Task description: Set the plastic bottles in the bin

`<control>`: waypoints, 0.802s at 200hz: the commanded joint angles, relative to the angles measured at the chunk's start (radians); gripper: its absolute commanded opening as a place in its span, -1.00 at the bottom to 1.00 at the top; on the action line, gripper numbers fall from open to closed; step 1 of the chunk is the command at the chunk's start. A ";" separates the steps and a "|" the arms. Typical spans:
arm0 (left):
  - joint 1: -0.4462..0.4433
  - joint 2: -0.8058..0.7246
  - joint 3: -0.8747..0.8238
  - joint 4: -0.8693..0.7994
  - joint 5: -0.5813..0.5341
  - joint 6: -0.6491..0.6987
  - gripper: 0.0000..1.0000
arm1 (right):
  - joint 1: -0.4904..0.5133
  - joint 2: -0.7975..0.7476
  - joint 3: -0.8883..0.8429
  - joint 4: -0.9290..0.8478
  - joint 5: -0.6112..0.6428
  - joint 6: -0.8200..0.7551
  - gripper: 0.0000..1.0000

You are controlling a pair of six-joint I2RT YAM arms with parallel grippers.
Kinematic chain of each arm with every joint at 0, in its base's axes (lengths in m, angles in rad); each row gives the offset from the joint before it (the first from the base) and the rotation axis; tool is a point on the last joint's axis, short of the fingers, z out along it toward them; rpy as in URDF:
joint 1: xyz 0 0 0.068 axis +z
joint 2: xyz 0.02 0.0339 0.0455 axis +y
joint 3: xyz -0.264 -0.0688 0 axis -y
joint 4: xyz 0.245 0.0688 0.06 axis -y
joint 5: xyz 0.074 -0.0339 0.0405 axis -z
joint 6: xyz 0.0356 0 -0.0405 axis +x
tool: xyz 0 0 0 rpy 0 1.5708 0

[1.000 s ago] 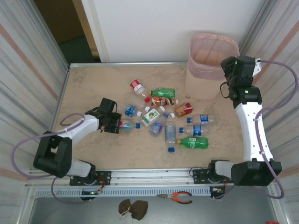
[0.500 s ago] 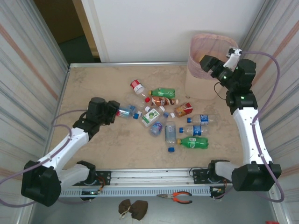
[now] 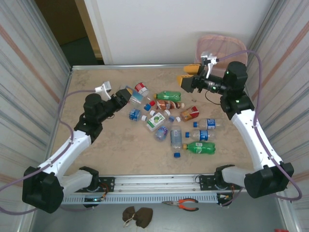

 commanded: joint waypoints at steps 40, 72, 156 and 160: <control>-0.001 0.053 0.128 0.373 0.400 0.164 -0.41 | 0.116 -0.015 0.092 -0.126 -0.179 -0.161 0.62; -0.050 0.051 0.222 0.314 0.521 0.314 -0.38 | 0.174 0.002 0.131 -0.162 -0.190 -0.156 0.63; -0.226 0.086 0.451 0.031 0.677 0.665 -0.30 | 0.268 0.027 0.173 -0.266 -0.295 -0.231 0.70; -0.228 0.089 0.453 0.032 0.674 0.667 -0.30 | 0.273 0.024 0.172 -0.276 -0.301 -0.241 0.70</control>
